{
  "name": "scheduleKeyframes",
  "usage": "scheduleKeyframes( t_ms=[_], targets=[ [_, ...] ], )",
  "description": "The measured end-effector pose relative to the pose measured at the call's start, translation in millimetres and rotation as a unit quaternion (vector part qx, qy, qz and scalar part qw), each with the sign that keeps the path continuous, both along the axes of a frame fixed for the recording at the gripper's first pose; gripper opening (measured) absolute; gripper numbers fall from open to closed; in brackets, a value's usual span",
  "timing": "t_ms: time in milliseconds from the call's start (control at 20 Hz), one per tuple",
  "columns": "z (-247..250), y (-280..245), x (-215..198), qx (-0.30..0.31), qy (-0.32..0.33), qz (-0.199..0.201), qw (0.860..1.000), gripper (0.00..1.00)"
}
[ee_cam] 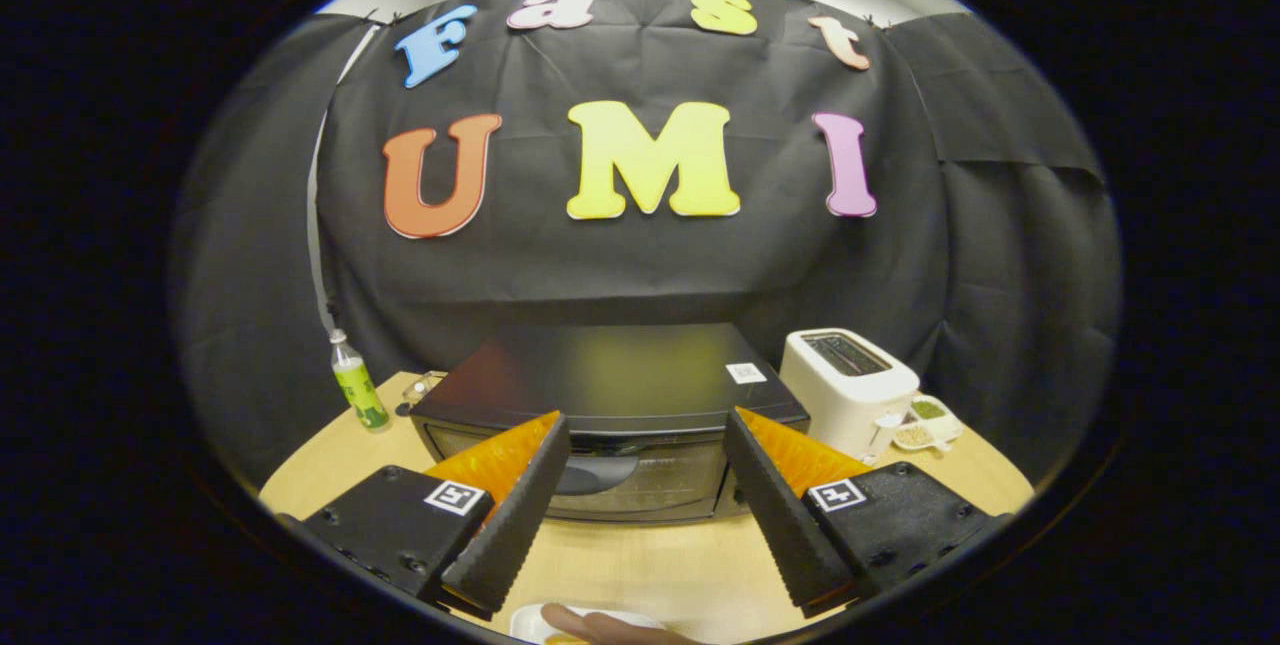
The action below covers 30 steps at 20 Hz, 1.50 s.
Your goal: Open the toaster oven, put the food inside, and close the toaster oven door.
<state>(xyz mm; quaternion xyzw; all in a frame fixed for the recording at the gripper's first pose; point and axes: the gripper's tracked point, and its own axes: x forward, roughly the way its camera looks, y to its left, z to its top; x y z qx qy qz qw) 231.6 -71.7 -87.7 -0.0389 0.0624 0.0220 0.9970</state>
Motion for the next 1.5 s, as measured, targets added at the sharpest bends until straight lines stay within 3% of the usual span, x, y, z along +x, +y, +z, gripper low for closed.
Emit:
scheduleKeyframes(
  t_ms=[300, 550, 700, 1200, 1500],
  targets=[
    [-21, 34, 30, -0.001, 0.008, 0.017, 1.000, 1.00],
    [-42, 43, 45, -0.024, 0.022, -0.013, 0.999, 1.00],
    [-45, 43, 48, -0.013, 0.030, -0.011, 0.999, 1.00],
    [-74, 35, -10, -0.003, 0.060, 0.007, 0.998, 1.00],
    [-107, 29, -41, -0.017, 0.058, -0.007, 0.998, 1.00]
  ],
)
